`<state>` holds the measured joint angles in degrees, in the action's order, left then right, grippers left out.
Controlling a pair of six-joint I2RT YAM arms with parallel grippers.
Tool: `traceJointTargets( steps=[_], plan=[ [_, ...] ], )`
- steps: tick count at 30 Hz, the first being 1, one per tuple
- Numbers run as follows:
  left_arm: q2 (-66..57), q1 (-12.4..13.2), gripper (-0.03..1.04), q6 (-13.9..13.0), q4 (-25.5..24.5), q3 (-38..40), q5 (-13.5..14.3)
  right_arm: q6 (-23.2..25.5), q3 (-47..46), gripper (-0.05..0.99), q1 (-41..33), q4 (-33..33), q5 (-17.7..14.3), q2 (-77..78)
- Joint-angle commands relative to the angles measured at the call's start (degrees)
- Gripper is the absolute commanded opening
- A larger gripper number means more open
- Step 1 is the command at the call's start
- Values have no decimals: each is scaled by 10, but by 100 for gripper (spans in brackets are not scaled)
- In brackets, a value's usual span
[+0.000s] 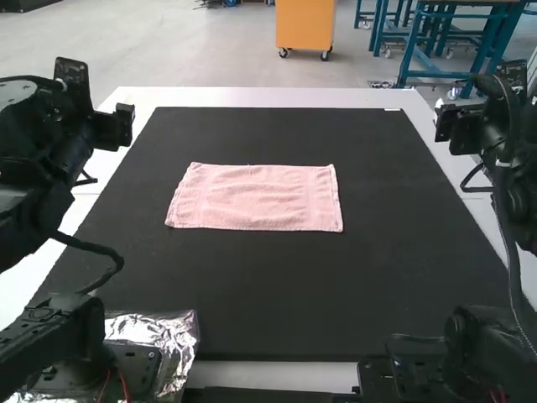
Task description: Fold the towel.
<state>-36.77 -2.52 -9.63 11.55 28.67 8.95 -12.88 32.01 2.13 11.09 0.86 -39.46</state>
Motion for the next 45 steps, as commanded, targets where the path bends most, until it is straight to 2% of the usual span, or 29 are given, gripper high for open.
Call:
traceJointTargets(
  steps=[1,2,4,5,8,9,12,16,22,27,32,39,45],
  plan=[
    [-110,15,86,80,-28,54,-2,90,71,91,-6,-55,51,-112],
    [-150,18,86,89,-43,73,-2,95,88,91,-10,-71,64,-146],
    [-227,25,92,118,-84,110,-18,96,114,91,-23,-96,67,-212],
    [-264,31,95,138,-104,126,-38,96,126,91,-33,-110,67,-247],
    [-356,53,96,167,-157,171,-97,86,152,91,-71,-133,60,-341],
    [-383,60,96,167,-164,184,-105,79,159,91,-84,-134,43,-365],
    [-450,67,96,167,-160,211,-128,64,176,91,-121,-120,19,-425],
    [-516,67,96,160,-145,242,-131,64,208,91,-147,-103,13,-497],
    [-596,67,96,123,-132,282,-133,89,267,91,-158,-99,16,-596],
    [-654,67,96,87,-110,307,-106,91,321,90,-163,-85,11,-662],
    [-697,64,96,77,-114,347,-104,91,377,90,-165,-88,11,-721],
    [-739,40,96,71,-110,385,-100,90,427,90,-170,-90,11,-787],
    [-767,38,96,70,-109,402,-100,88,459,91,-180,-93,11,-835]
  ],
)
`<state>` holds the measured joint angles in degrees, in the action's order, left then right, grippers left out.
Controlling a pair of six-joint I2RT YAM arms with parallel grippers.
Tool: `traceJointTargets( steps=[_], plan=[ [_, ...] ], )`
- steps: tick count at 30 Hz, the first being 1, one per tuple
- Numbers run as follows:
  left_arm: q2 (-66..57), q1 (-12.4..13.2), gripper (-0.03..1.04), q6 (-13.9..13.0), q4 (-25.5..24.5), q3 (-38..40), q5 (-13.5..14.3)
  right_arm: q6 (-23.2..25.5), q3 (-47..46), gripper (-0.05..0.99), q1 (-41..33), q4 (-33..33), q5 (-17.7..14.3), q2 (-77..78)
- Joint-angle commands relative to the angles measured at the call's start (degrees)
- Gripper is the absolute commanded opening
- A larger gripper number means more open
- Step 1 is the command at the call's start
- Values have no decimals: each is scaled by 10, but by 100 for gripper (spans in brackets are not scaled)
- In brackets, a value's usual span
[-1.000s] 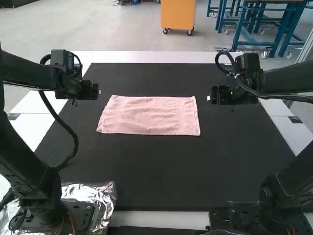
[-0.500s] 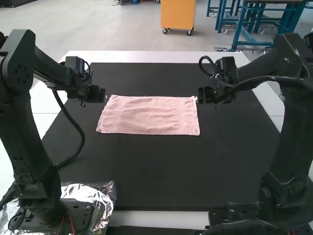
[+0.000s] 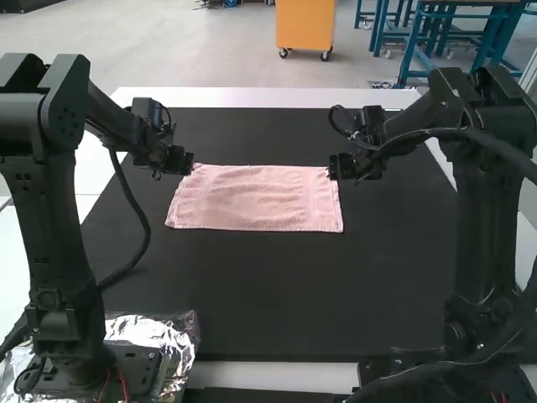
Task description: Fold the towel.
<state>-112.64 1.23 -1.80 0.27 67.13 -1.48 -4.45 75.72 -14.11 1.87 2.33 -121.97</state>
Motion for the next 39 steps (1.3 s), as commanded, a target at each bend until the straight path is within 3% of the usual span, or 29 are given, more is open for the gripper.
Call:
traceJointTargets(
  steps=[1,34,35,36,37,38,39],
  plan=[
    [-12,1,96,-8,4,19,4,3,28,91,-19,-6,-4,-17],
    [-125,2,93,-6,69,29,14,-3,73,90,-26,-15,-14,-95],
    [-127,2,93,-4,69,29,14,-3,72,87,-27,-16,-19,-95],
    [-130,3,86,0,68,28,14,-4,71,76,-27,-16,-20,-95],
    [-133,3,77,0,68,29,14,-6,67,52,-27,-18,-19,-95],
    [-137,3,60,0,69,29,12,-6,63,12,-25,-18,-7,-93],
    [-139,4,30,0,69,28,4,-7,59,0,-24,-13,8,-91]
  ],
)
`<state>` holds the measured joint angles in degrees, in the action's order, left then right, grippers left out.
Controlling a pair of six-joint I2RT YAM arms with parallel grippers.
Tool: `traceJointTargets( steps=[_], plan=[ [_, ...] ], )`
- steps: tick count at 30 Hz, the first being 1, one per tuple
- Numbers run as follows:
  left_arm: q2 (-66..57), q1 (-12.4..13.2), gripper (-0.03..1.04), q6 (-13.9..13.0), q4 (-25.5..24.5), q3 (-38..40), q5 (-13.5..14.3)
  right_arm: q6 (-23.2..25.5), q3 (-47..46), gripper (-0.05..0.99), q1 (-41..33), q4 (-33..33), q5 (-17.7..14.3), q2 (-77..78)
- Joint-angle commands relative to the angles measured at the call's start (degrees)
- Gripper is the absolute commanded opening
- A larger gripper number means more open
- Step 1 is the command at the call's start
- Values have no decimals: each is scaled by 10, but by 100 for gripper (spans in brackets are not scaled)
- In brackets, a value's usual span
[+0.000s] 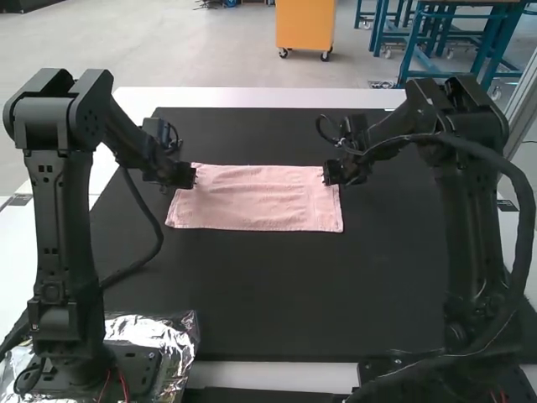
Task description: Fold the towel.
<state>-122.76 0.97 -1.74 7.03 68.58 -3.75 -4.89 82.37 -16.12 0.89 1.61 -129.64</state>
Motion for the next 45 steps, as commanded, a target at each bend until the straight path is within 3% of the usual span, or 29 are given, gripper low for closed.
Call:
traceJointTargets(
  steps=[1,11,19,27,36,45],
  plan=[
    [-41,8,0,-1,12,12,24,-2,-11,-3,-2,-4,27,-13],
    [-13,20,2,2,13,16,-7,8,-1,-3,-1,-8,38,8],
    [41,45,2,-26,-11,14,-23,16,-4,-3,15,-36,76,58],
    [94,74,2,-28,-47,-9,-76,28,-34,-3,28,-60,114,127],
    [143,65,2,-28,-66,-51,-86,34,-102,-3,24,-70,141,189],
    [207,54,2,-28,-48,-125,-86,38,-179,-3,22,-70,160,259]
  ],
)
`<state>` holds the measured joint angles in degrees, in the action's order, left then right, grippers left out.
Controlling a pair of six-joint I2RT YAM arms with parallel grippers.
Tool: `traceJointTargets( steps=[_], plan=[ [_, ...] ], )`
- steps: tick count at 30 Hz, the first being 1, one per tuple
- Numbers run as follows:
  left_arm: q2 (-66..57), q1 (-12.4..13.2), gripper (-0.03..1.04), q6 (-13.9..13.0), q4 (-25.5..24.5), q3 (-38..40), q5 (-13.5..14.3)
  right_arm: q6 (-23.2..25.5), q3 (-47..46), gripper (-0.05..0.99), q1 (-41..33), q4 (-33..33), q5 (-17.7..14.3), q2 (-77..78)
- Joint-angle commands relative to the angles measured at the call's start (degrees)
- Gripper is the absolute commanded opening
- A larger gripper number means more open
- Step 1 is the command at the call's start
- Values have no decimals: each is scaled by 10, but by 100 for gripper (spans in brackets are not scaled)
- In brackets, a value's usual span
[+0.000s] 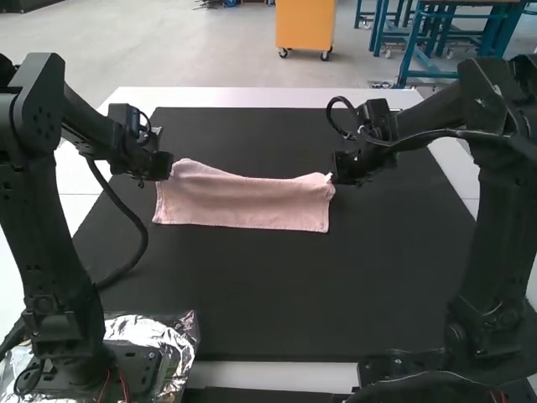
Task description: Fold the towel.
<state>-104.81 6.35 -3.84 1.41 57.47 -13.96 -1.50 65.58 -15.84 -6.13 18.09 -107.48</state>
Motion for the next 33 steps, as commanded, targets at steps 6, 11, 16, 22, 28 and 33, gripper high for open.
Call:
traceJointTargets(
  steps=[6,11,16,22,28,33],
  plan=[
    [66,0,2,-7,23,-74,17,5,-66,-3,19,8,-2,61],
    [86,3,2,-7,40,-119,17,5,-99,-3,19,26,1,62],
    [89,5,2,-6,65,-158,17,18,-137,-3,18,60,0,59],
    [91,9,2,8,87,-198,14,35,-170,-3,7,99,0,33],
    [88,10,19,24,165,-240,18,35,-166,26,0,102,0,-8],
    [89,10,96,24,156,-242,17,33,-141,88,0,69,-14,-2]
  ],
)
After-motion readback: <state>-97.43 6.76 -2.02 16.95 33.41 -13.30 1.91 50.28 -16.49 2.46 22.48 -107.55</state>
